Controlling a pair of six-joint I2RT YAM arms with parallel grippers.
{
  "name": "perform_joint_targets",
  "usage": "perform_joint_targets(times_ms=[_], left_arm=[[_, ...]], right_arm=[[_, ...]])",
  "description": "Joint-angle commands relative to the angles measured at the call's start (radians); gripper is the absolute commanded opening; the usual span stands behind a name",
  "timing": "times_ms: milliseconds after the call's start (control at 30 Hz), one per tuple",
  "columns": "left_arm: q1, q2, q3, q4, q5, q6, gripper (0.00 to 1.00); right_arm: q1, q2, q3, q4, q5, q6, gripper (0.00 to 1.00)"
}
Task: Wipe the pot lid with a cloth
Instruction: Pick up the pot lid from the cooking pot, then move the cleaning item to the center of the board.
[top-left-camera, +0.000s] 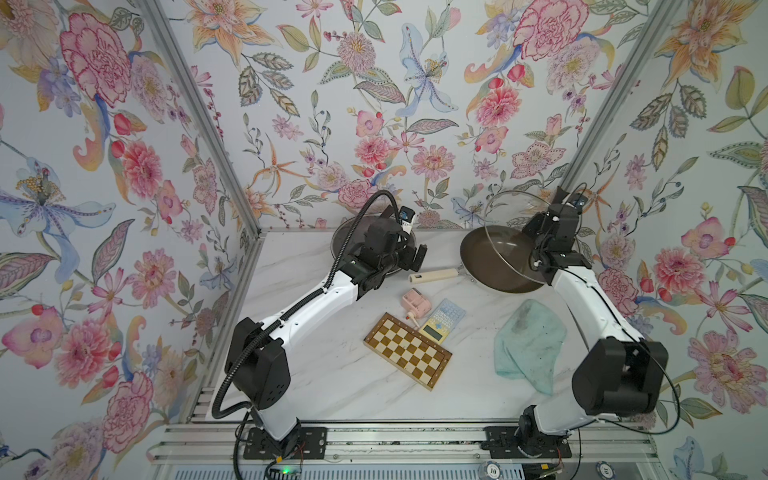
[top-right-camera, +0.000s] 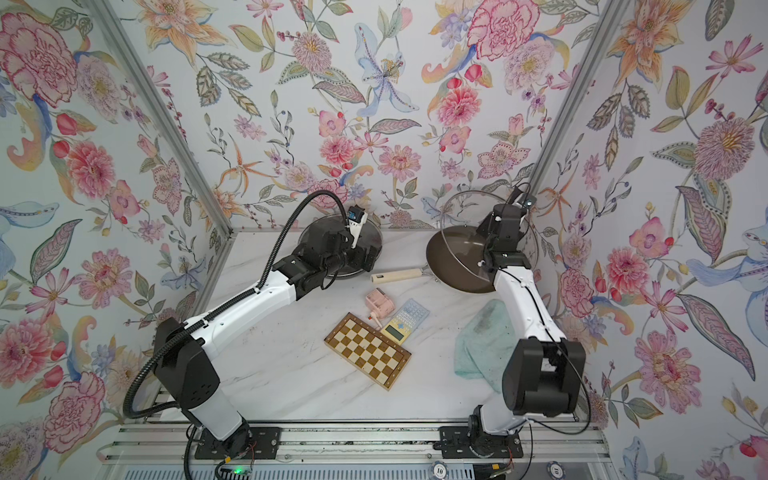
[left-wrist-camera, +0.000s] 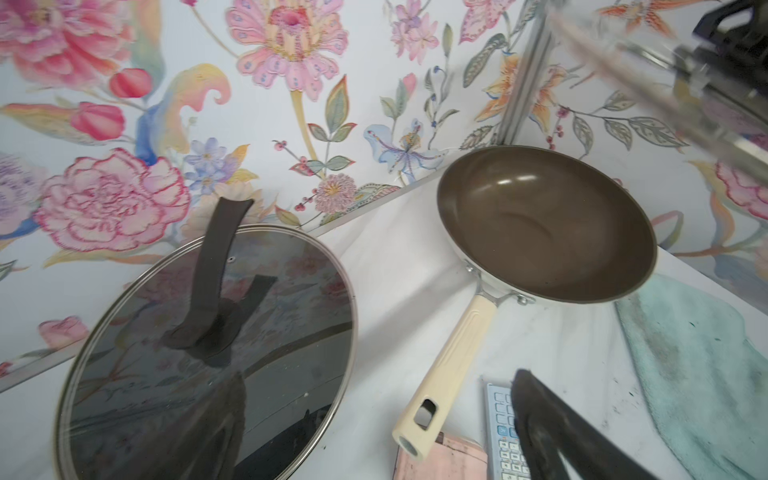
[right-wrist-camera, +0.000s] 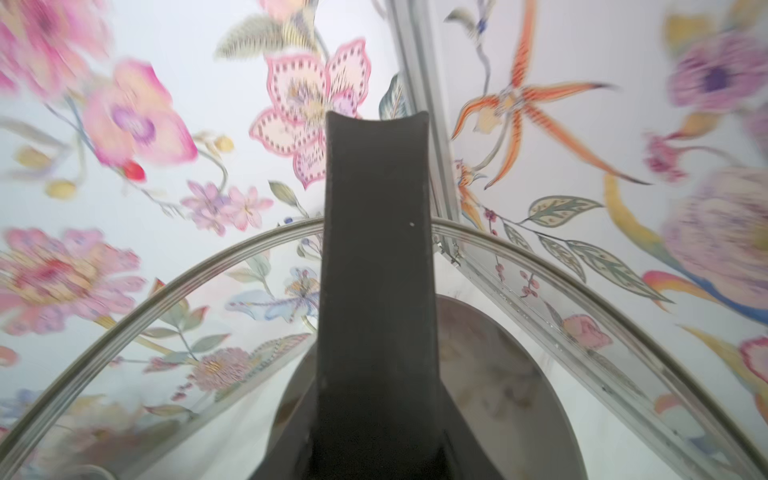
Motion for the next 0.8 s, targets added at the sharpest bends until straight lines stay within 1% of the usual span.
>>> perform_joint_targets(times_ms=[0, 167, 267, 467, 567, 633, 767], left_arm=[[-0.04, 0.045, -0.058, 0.054, 0.12, 0.097, 0.99], [-0.096, 0.082, -0.108, 0.145, 0.206, 0.109, 0.99], [-0.135, 0.149, -0.078, 0.136, 0.232, 0.126, 0.98], [-0.255, 0.296, 0.025, 0.13, 0.161, 0.12, 0.99], [-0.319, 0.382, 0.123, 0.117, 0.098, 0.089, 1.0], [-0.361, 0.443, 0.183, 0.127, 0.077, 0.067, 1.0], [-0.424, 0.555, 0.305, 0.136, 0.029, 0.024, 0.99]], right_arm=[[-0.003, -0.137, -0.033, 0.041, 0.065, 0.191, 0.0], [-0.004, -0.272, -0.002, -0.084, 0.035, 0.199, 0.0], [-0.005, -0.356, 0.0, -0.112, 0.003, 0.197, 0.0], [-0.004, -0.482, -0.003, -0.206, -0.124, 0.208, 0.01], [-0.004, -0.549, 0.009, -0.25, -0.23, 0.161, 0.02], [-0.005, -0.587, 0.021, -0.272, -0.297, 0.139, 0.02], [-0.004, -0.658, 0.03, -0.312, -0.377, 0.124, 0.02]])
